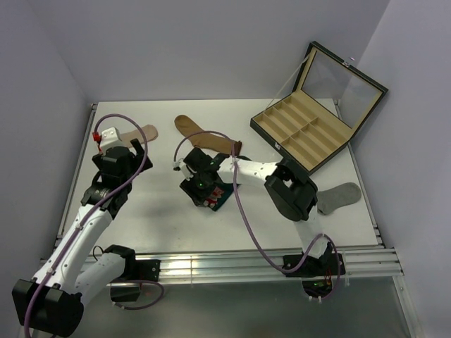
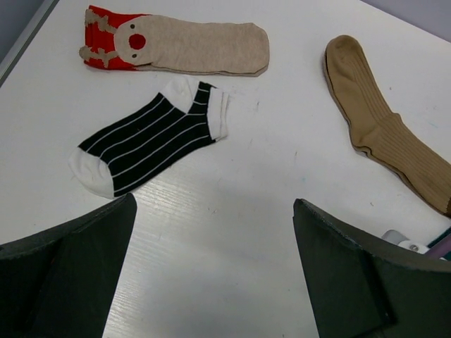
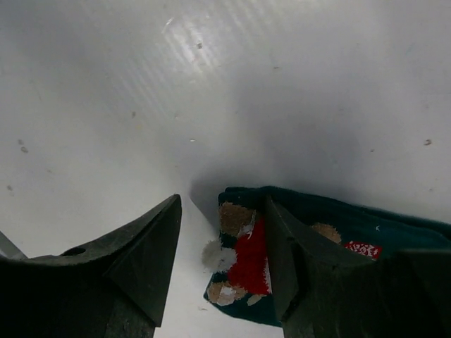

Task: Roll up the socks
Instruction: Adjust the sock at the center of the board.

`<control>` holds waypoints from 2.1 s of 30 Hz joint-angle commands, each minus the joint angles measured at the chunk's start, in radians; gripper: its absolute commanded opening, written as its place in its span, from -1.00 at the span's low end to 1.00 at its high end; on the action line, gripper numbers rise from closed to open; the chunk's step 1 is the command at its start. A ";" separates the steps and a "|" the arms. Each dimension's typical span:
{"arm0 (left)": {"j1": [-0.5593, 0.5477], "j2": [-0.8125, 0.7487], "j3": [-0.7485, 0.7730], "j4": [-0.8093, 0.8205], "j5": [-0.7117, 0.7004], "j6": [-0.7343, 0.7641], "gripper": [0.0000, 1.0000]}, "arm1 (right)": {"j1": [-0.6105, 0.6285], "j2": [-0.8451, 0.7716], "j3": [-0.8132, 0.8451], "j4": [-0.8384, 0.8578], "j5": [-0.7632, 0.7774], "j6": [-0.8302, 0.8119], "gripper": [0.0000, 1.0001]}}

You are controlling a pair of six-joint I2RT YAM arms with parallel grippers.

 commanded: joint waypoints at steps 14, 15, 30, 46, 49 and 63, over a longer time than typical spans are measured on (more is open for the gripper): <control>0.002 -0.093 0.007 0.054 0.072 -0.005 0.99 | -0.109 -0.305 -0.154 0.076 0.238 0.138 0.19; 0.002 -0.096 0.003 0.058 0.073 -0.002 0.99 | -0.129 -0.306 -0.166 0.096 0.210 0.135 0.19; 0.004 -0.093 -0.016 0.096 0.081 0.024 0.99 | -0.217 -0.061 -0.067 0.117 0.162 0.098 0.22; -0.001 -0.119 -0.004 0.065 0.115 -0.007 0.99 | -0.105 -0.219 -0.120 0.162 0.329 0.046 0.27; 0.001 -0.133 0.006 0.055 0.095 -0.008 0.99 | -0.027 -0.265 -0.194 0.171 0.411 0.036 0.28; 0.002 -0.154 -0.008 0.062 0.046 -0.016 0.99 | 0.192 -0.247 -0.277 0.190 0.512 -0.029 0.27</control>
